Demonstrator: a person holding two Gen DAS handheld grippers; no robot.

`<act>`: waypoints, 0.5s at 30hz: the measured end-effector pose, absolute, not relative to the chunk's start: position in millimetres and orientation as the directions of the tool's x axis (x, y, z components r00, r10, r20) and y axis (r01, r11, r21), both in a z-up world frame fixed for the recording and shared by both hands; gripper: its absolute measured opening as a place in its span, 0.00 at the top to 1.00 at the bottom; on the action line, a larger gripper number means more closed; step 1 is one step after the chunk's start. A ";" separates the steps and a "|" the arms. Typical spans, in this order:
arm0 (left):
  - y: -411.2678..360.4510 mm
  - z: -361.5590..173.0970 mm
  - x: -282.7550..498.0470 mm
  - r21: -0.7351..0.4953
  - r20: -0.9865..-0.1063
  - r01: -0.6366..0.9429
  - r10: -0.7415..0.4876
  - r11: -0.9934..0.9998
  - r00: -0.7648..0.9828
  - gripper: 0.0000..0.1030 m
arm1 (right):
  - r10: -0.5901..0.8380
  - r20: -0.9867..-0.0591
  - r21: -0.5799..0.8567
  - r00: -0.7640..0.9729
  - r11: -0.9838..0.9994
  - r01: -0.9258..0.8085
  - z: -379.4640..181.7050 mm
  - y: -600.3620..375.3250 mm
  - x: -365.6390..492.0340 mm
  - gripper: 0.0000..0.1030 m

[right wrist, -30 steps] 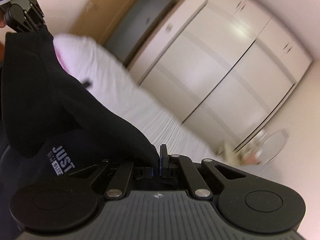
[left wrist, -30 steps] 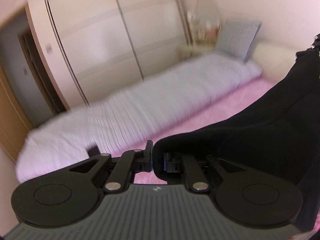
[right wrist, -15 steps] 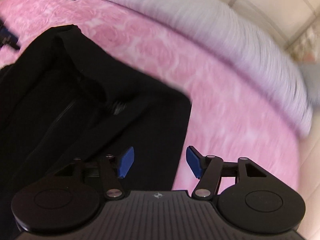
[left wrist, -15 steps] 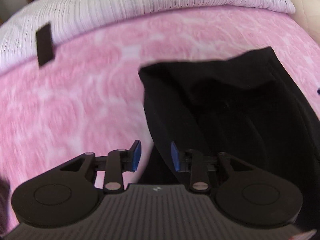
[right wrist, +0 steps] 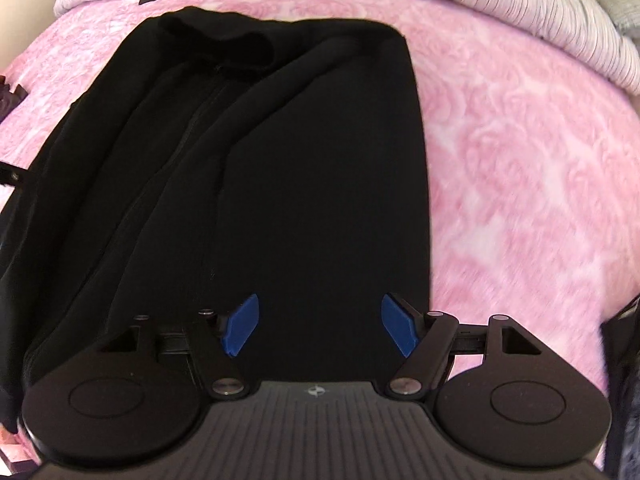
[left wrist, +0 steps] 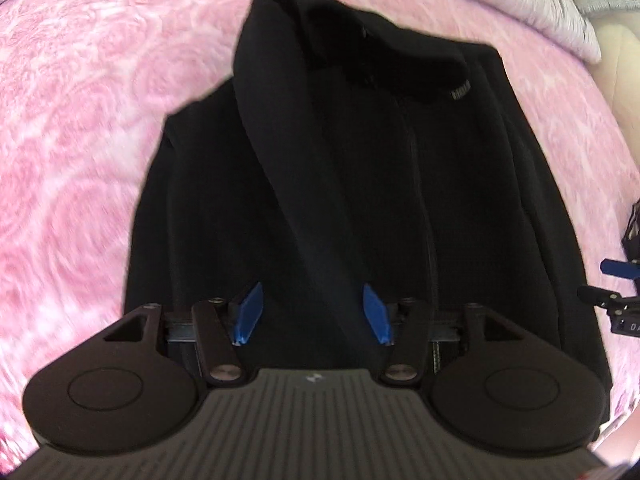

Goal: Fold clothes
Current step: 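Lower the jacket onto the bed and open both tools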

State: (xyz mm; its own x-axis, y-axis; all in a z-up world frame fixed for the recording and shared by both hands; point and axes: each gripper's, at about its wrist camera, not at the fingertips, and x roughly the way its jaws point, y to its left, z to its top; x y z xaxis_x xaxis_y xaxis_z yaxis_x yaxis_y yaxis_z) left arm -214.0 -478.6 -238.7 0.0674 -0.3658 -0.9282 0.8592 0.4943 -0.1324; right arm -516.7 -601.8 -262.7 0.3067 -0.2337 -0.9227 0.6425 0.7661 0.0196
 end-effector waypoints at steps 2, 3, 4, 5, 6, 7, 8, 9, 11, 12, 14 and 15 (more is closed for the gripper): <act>-477.8 -244.8 -220.6 -0.138 -0.935 0.856 -0.349 0.498 0.053 0.57 | -0.228 -0.921 0.024 0.315 0.775 0.632 -262.6 -593.3 -515.3 0.31; -477.7 -246.0 -223.5 -0.144 -0.936 0.857 -0.349 0.494 0.044 0.58 | -0.226 -0.919 0.028 0.322 0.778 0.627 -261.0 -590.4 -513.8 0.31; -478.4 -246.3 -226.2 -0.143 -0.938 0.861 -0.345 0.488 0.040 0.58 | -0.224 -0.917 0.032 0.330 0.782 0.622 -258.9 -587.8 -511.9 0.31; -480.3 -247.1 -230.6 -0.139 -0.940 0.871 -0.339 0.471 0.033 0.58 | -0.225 -0.914 0.033 0.337 0.788 0.615 -261.7 -583.3 -508.6 0.31; -482.4 -248.2 -235.5 -0.135 -0.943 0.883 -0.333 0.450 0.026 0.58 | -0.223 -0.913 0.033 0.343 0.795 0.606 -263.7 -579.5 -504.2 0.31; -484.6 -249.2 -240.5 -0.131 -0.945 0.894 -0.326 0.429 0.019 0.60 | -0.220 -0.911 0.033 0.348 0.803 0.595 -264.5 -576.2 -499.7 0.31; -486.2 -249.8 -242.7 -0.116 -0.949 0.906 -0.315 0.406 0.020 0.67 | -0.218 -0.910 0.034 0.353 0.809 0.587 -263.8 -573.9 -494.7 0.31; -487.7 -250.3 -244.1 -0.099 -0.953 0.918 -0.303 0.383 0.024 0.94 | -0.215 -0.909 0.036 0.356 0.813 0.582 -262.1 -572.1 -488.7 0.31; -488.3 -247.7 -242.7 -0.073 -0.955 0.936 -0.293 0.345 0.034 1.00 | -0.216 -0.906 0.037 0.365 0.817 0.575 -256.8 -568.8 -475.6 0.31; -483.1 -240.0 -232.8 -0.066 -0.951 0.939 -0.305 0.337 0.043 1.00 | -0.218 -0.902 0.037 0.372 0.820 0.571 -254.3 -566.6 -467.9 0.31; -470.7 -222.8 -209.6 -0.052 -0.942 0.945 -0.331 0.323 0.062 1.00 | -0.222 -0.895 0.034 0.387 0.831 0.555 -248.6 -561.6 -448.7 0.31; -461.7 -210.8 -189.8 -0.043 -0.936 0.947 -0.345 0.319 0.074 1.00 | -0.222 -0.892 0.033 0.394 0.837 0.546 -245.3 -558.3 -437.4 0.31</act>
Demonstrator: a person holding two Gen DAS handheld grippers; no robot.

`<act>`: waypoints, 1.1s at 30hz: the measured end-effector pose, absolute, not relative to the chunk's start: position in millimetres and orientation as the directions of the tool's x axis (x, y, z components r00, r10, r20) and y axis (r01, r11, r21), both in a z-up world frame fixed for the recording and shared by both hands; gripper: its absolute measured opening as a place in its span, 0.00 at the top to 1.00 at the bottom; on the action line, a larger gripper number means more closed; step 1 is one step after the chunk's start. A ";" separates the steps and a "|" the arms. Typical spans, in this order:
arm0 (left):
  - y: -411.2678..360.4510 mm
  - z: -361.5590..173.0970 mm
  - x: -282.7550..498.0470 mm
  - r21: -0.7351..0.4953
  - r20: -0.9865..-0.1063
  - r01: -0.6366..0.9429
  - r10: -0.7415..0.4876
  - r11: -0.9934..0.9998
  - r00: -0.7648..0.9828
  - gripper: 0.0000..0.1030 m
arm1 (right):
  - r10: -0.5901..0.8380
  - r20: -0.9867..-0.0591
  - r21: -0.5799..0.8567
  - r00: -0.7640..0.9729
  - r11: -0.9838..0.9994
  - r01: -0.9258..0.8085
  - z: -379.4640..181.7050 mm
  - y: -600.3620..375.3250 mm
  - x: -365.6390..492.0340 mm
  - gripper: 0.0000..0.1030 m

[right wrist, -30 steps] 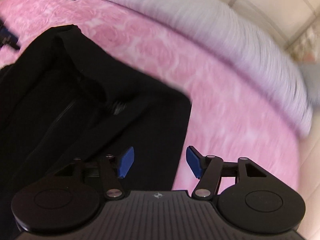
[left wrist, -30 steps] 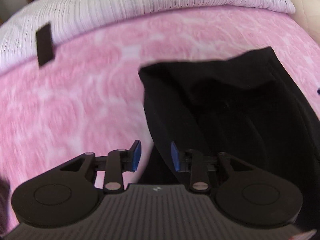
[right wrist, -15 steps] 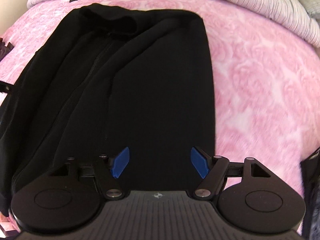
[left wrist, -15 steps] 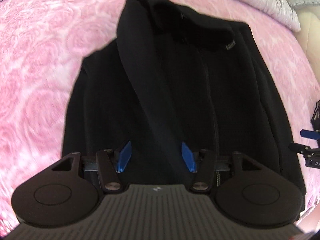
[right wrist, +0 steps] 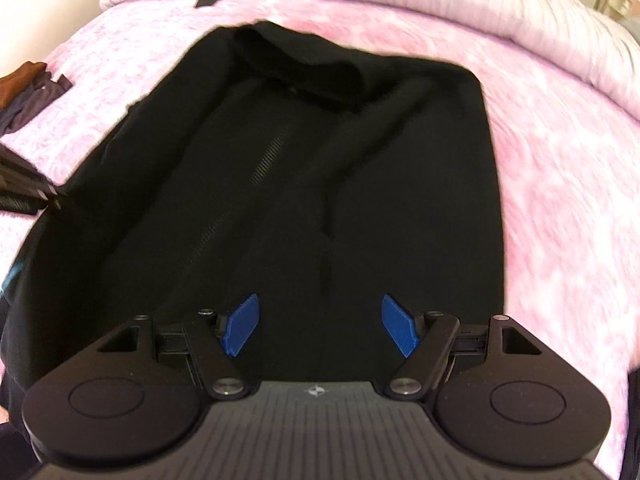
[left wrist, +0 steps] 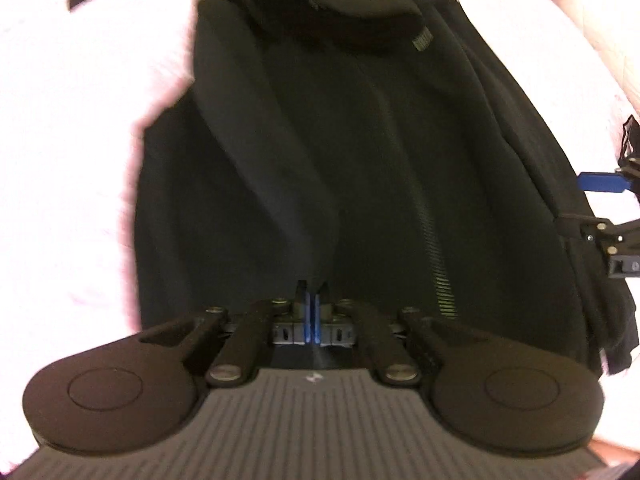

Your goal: Fold clothes

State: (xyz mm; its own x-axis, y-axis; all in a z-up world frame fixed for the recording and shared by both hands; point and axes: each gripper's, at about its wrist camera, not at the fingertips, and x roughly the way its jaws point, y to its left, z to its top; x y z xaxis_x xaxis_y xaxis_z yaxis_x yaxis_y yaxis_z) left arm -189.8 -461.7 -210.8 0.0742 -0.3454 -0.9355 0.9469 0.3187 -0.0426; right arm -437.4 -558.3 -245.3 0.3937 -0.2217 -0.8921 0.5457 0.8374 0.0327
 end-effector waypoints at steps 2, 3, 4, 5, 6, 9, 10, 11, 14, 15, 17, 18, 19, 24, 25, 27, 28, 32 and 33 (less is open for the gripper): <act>-446.2 -187.8 -143.6 -0.020 -0.926 0.950 -0.363 0.312 0.100 1.00 | -0.222 -0.886 0.029 0.406 0.849 0.527 -239.2 -552.4 -414.6 0.31; -439.5 -176.5 -115.3 0.009 -0.922 0.952 -0.365 0.307 0.127 1.00 | -0.224 -0.884 0.025 0.410 0.853 0.521 -237.6 -549.0 -401.1 0.31; -436.5 -165.9 -87.7 0.040 -0.917 0.953 -0.367 0.301 0.154 1.00 | -0.225 -0.883 0.022 0.412 0.857 0.515 -236.6 -545.3 -387.0 0.31; -434.5 -155.6 -60.5 0.070 -0.911 0.953 -0.371 0.295 0.181 1.00 | -0.229 -0.881 0.019 0.414 0.858 0.514 -235.7 -541.7 -372.2 0.31; -434.5 -146.0 -29.0 0.099 -0.903 0.953 -0.375 0.288 0.208 1.00 | -0.233 -0.879 0.016 0.416 0.858 0.514 -234.9 -538.2 -357.1 0.31; -445.5 -134.3 63.8 0.152 -0.897 0.952 -0.366 0.268 0.246 1.00 | -0.235 -0.878 0.024 0.416 0.848 0.529 -234.3 -528.1 -306.1 0.31; -450.3 -138.3 91.4 0.154 -0.901 0.950 -0.356 0.270 0.247 0.99 | -0.232 -0.878 0.030 0.418 0.846 0.533 -235.6 -524.5 -289.3 0.31; -454.7 -143.3 117.4 0.155 -0.904 0.948 -0.347 0.277 0.249 0.98 | -0.229 -0.879 0.034 0.419 0.846 0.533 -237.1 -519.3 -272.3 0.31; -459.8 -155.8 174.3 0.146 -0.909 0.947 -0.339 0.287 0.243 0.88 | -0.210 -0.880 0.056 0.426 0.846 0.531 -240.3 -505.3 -224.2 0.30; -458.1 -158.9 184.8 0.142 -0.906 0.947 -0.347 0.288 0.241 0.75 | -0.198 -0.880 0.068 0.431 0.847 0.527 -242.2 -502.9 -212.8 0.29; -452.6 -164.3 202.5 0.126 -0.903 0.949 -0.362 0.290 0.231 0.62 | -0.174 -0.883 0.079 0.436 0.859 0.505 -244.5 -495.6 -188.2 0.29; -449.7 -169.4 209.6 0.102 -0.907 0.952 -0.366 0.290 0.209 0.62 | -0.165 -0.884 0.081 0.438 0.868 0.490 -245.3 -491.3 -176.6 0.28; -445.6 -175.6 213.1 0.086 -0.911 0.953 -0.364 0.291 0.194 0.62 | -0.154 -0.885 0.083 0.440 0.876 0.475 -246.0 -488.6 -166.7 0.28; -425.5 -204.6 231.3 0.014 -0.931 0.953 -0.343 0.304 0.123 0.60 | -0.175 -0.892 0.051 0.418 0.878 0.476 -258.3 -500.3 -135.1 0.28; -423.0 -206.8 233.6 0.019 -0.930 0.952 -0.344 0.306 0.129 0.57 | -0.194 -0.892 0.029 0.407 0.876 0.482 -258.1 -507.0 -133.9 0.28; -421.6 -205.1 238.5 0.012 -0.922 0.947 -0.362 0.322 0.135 0.56 | -0.219 -0.896 -0.005 0.387 0.876 0.483 -260.2 -528.8 -137.4 0.28; -422.4 -202.7 240.4 0.005 -0.916 0.943 -0.376 0.333 0.138 0.56 | -0.230 -0.897 -0.022 0.377 0.876 0.483 -261.5 -540.3 -139.7 0.28; -429.5 -172.1 230.1 -0.008 -0.842 0.932 -0.505 0.362 0.189 0.61 | -0.257 -0.915 -0.073 0.311 0.863 0.499 -275.6 -603.9 -154.4 0.28; -430.7 -163.6 227.4 -0.013 -0.825 0.928 -0.529 0.372 0.200 0.59 | -0.253 -0.921 -0.072 0.296 0.858 0.508 -279.8 -621.5 -158.7 0.28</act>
State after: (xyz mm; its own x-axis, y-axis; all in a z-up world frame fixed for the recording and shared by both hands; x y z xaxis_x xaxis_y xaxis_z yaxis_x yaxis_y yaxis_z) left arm 227.4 -430.7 -163.6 0.2003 -0.5290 -0.8247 0.9280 0.3722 -0.0133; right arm -158.7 -621.5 -279.8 0.2961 -0.2526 -0.9212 0.5084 0.8581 -0.0720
